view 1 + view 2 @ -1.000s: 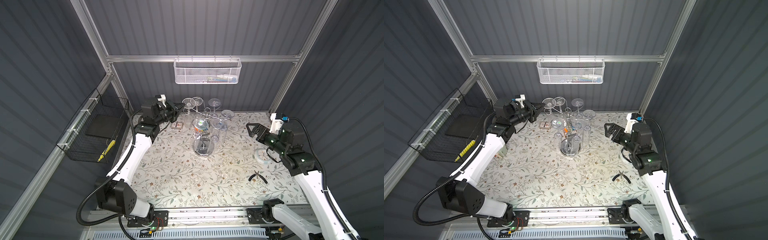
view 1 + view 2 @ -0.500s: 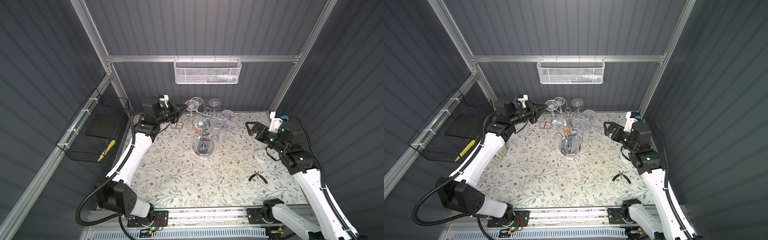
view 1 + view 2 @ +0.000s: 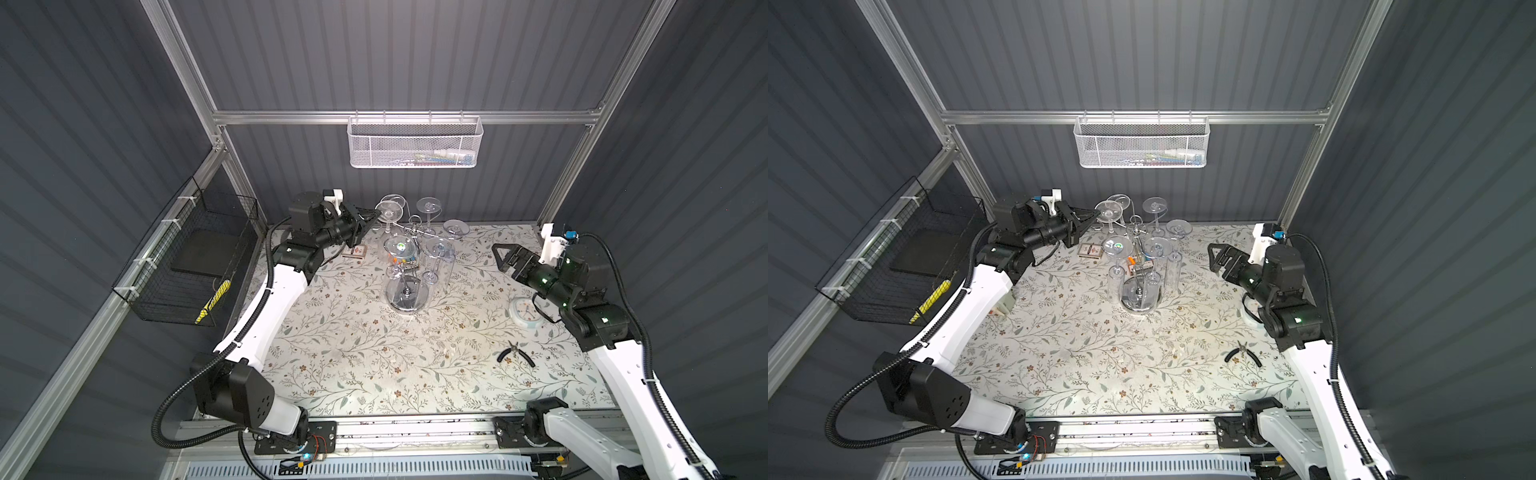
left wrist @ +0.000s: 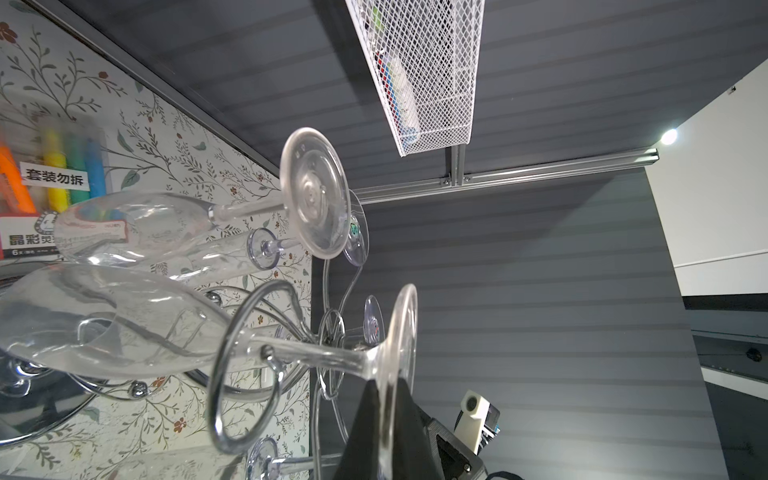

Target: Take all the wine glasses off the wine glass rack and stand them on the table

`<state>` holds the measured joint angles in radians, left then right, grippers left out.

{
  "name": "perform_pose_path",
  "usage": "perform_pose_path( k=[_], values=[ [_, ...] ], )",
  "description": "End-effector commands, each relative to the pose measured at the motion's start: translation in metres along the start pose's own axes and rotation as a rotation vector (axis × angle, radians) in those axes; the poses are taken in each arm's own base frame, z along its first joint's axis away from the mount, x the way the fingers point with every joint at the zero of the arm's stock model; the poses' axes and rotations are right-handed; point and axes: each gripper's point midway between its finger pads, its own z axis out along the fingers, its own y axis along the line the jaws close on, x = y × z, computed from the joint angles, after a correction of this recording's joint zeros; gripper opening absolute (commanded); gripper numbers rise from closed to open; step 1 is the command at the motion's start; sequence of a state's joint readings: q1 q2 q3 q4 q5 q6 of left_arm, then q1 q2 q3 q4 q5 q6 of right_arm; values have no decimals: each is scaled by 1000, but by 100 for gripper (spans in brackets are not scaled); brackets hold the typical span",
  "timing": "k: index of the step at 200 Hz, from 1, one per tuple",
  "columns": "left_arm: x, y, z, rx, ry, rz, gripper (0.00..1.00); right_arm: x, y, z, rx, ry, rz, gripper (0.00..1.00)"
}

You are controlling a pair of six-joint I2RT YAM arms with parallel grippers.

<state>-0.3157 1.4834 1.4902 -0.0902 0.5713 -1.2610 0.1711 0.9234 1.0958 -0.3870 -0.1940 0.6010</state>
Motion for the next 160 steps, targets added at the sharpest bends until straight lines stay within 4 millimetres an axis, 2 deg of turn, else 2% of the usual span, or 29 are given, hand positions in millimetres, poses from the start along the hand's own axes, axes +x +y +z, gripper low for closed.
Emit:
perform_pose_path(
  k=[1, 45, 59, 61, 67, 92, 122, 153, 160],
  values=[
    [8, -10, -3, 33, 19, 27, 0, -3, 4, -5, -10, -18, -21, 99],
    [13, -2, -10, 12, 2, 6, 0, 3, 1, -8, 3, 7, -29, 99],
    [14, -5, -13, 15, -12, 9, 0, 4, 0, -8, 5, 10, -33, 99],
    [15, 6, -12, -6, -9, -5, 0, 4, 0, -8, 5, 10, -34, 99],
    [16, 10, -13, -16, -17, -8, 0, 4, 1, -9, 3, 11, -36, 99],
    [15, 10, -26, -43, -67, 11, 0, 3, 3, -12, -6, 9, -55, 99],
    [16, 21, -42, -77, -131, 7, 0, 3, 9, -14, -29, 24, -87, 99],
    [17, 19, -63, -87, -198, 39, 0, 1, 23, -14, -89, 43, -103, 99],
    [12, 20, -69, -102, -242, 50, 0, 0, 26, -13, -101, 43, -104, 99]
  ],
)
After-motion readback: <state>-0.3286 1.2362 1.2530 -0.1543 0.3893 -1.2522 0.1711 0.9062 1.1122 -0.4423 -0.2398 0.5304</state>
